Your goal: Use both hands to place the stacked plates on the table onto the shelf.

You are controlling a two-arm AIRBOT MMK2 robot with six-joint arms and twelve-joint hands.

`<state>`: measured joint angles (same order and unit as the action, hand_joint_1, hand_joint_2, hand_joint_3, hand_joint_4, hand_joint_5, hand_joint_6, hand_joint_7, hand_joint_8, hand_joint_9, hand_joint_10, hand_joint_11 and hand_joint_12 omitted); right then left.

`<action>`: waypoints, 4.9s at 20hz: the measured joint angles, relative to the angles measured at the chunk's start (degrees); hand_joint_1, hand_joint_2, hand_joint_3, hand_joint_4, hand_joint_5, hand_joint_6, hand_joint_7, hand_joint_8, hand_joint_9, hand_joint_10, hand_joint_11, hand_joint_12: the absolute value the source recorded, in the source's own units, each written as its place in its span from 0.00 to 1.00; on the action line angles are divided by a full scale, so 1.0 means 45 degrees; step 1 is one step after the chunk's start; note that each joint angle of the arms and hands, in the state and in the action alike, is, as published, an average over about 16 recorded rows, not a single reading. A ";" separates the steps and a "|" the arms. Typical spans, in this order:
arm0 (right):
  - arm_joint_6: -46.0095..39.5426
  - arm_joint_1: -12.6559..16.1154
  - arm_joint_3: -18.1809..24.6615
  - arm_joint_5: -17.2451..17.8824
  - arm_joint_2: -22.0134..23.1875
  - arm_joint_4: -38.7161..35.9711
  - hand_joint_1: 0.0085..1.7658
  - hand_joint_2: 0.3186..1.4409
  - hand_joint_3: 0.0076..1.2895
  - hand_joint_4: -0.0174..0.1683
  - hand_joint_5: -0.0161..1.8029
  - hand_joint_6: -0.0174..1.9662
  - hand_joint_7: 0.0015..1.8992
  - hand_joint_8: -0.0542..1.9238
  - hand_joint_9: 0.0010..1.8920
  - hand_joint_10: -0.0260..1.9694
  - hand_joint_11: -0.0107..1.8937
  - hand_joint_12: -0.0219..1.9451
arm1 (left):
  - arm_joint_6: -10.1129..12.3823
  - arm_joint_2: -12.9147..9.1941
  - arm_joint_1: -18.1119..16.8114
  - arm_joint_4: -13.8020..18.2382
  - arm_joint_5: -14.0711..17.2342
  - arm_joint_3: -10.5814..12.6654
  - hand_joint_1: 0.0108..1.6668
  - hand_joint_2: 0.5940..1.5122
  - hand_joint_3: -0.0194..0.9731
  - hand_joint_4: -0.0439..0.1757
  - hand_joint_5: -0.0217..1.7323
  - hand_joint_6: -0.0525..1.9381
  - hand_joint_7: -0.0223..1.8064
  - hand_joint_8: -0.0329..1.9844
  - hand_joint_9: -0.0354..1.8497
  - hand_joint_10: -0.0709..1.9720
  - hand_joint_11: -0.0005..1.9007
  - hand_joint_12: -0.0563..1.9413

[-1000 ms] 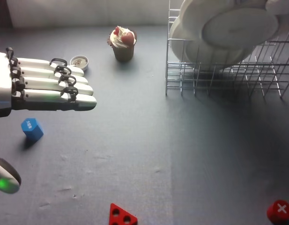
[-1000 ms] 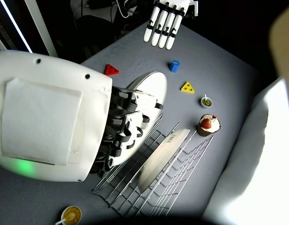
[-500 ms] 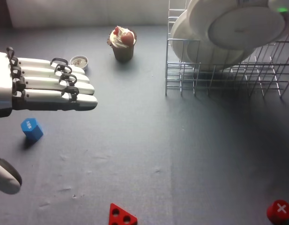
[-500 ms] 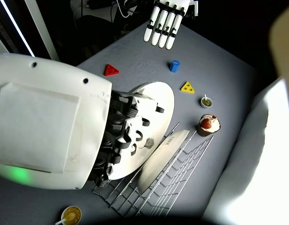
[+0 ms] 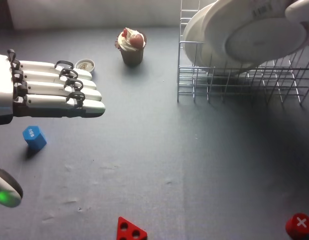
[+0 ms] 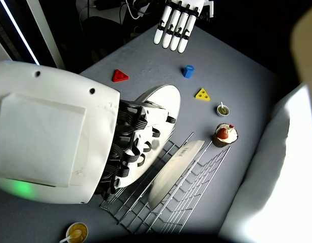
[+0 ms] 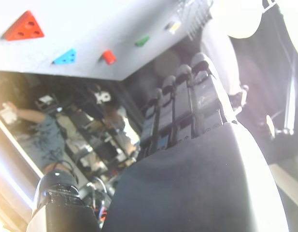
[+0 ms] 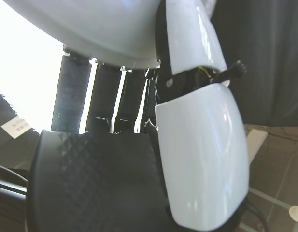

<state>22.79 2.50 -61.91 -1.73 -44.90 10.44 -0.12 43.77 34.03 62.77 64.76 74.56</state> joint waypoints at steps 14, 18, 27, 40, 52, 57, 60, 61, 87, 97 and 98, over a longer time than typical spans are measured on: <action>0.0027 -0.0514 -0.0706 0.0289 -0.0693 0.0021 0.83 0.60 0.00 0.05 0.51 0.40 0.60 0.30 0.61 0.33 0.51 0.70 | -0.0001 0.0000 -0.0013 0.0161 0.0006 -0.0002 0.01 0.32 0.04 0.21 0.06 0.04 0.08 0.02 0.07 0.04 0.06 0.03; 0.0019 -0.0641 -0.1006 0.0386 -0.0992 0.0032 0.83 0.60 0.00 0.05 0.51 0.40 0.59 0.31 0.61 0.34 0.51 0.70 | -0.0001 0.0000 -0.0013 0.0222 0.0003 -0.0010 0.01 0.33 0.04 0.21 0.06 0.04 0.08 0.02 0.07 0.04 0.06 0.03; -0.0001 -0.0934 -0.1444 0.0642 -0.1526 0.0056 0.83 0.60 0.00 0.05 0.51 0.40 0.59 0.31 0.62 0.33 0.50 0.70 | -0.0001 0.0000 -0.0018 0.0293 0.0000 -0.0048 0.01 0.33 0.04 0.22 0.06 0.04 0.07 0.02 0.07 0.04 0.06 0.03; -0.0008 -0.1533 -0.1722 0.1087 -0.1922 -0.0065 0.83 0.60 0.00 0.05 0.50 0.41 0.57 0.35 0.61 0.33 0.51 0.65 | 0.0000 0.0000 -0.0040 0.0306 0.0044 -0.0080 0.01 0.33 0.04 0.22 0.06 0.04 0.08 0.01 0.08 0.04 0.06 0.03; -0.0008 -0.2162 -0.1899 0.1517 -0.2203 -0.0635 0.75 0.61 0.00 0.06 0.50 0.49 0.54 0.36 0.60 0.10 0.62 0.19 | 0.0000 0.0000 -0.0084 0.0309 0.0101 -0.0081 0.01 0.33 0.04 0.21 0.06 0.04 0.08 0.02 0.08 0.04 0.06 0.03; -0.0024 -0.2586 -0.2091 0.1874 -0.2381 -0.0766 0.72 0.62 0.00 0.07 0.50 0.51 0.53 0.34 0.60 0.02 0.66 0.06 | 0.0000 0.0000 -0.0089 0.0308 0.0114 -0.0089 0.01 0.33 0.04 0.21 0.06 0.04 0.08 0.02 0.07 0.04 0.06 0.03; -0.0053 -0.2858 -0.2244 0.2115 -0.2485 -0.0780 0.71 0.63 0.00 0.07 0.49 0.45 0.51 0.26 0.59 0.02 0.66 0.05 | 0.0000 0.0000 -0.0089 0.0309 0.0124 -0.0094 0.01 0.32 0.04 0.21 0.06 0.04 0.08 0.02 0.07 0.04 0.06 0.03; -0.0068 -0.2943 -0.2298 0.2190 -0.2517 -0.0777 0.71 0.64 0.00 0.07 0.49 0.42 0.50 0.24 0.58 0.02 0.66 0.05 | 0.0000 0.0000 -0.0089 0.0309 0.0127 -0.0095 0.01 0.32 0.04 0.22 0.06 0.04 0.07 0.02 0.07 0.04 0.06 0.03; -0.0179 -0.2200 -0.1269 0.3307 -0.1159 -0.3080 0.49 0.57 0.00 0.15 0.21 0.01 0.23 0.03 0.24 0.02 0.29 0.01 | -0.0001 0.0073 -0.0089 0.0306 0.0105 -0.0321 0.01 0.32 0.04 0.22 0.06 0.04 0.07 0.02 0.07 0.04 0.06 0.03; 0.4893 -0.4926 0.1300 0.8189 0.1351 -0.7762 0.22 0.56 0.00 0.13 0.08 0.01 0.11 0.03 0.11 0.02 0.13 0.01 | -0.0001 0.0060 -0.0089 0.0289 0.0103 -0.0316 0.01 0.33 0.04 0.22 0.05 0.04 0.07 0.02 0.07 0.04 0.06 0.03; 0.5571 -0.5431 0.1590 0.8866 0.1641 -0.8081 0.19 0.56 0.00 0.12 0.07 0.01 0.10 0.03 0.10 0.02 0.12 0.01 | 0.0000 0.0054 -0.0089 0.0289 0.0103 -0.0316 0.01 0.33 0.04 0.22 0.05 0.04 0.07 0.02 0.07 0.04 0.06 0.03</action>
<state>47.86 -21.94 -54.76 38.17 -37.51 -25.93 -0.12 44.01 33.63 64.07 65.23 73.14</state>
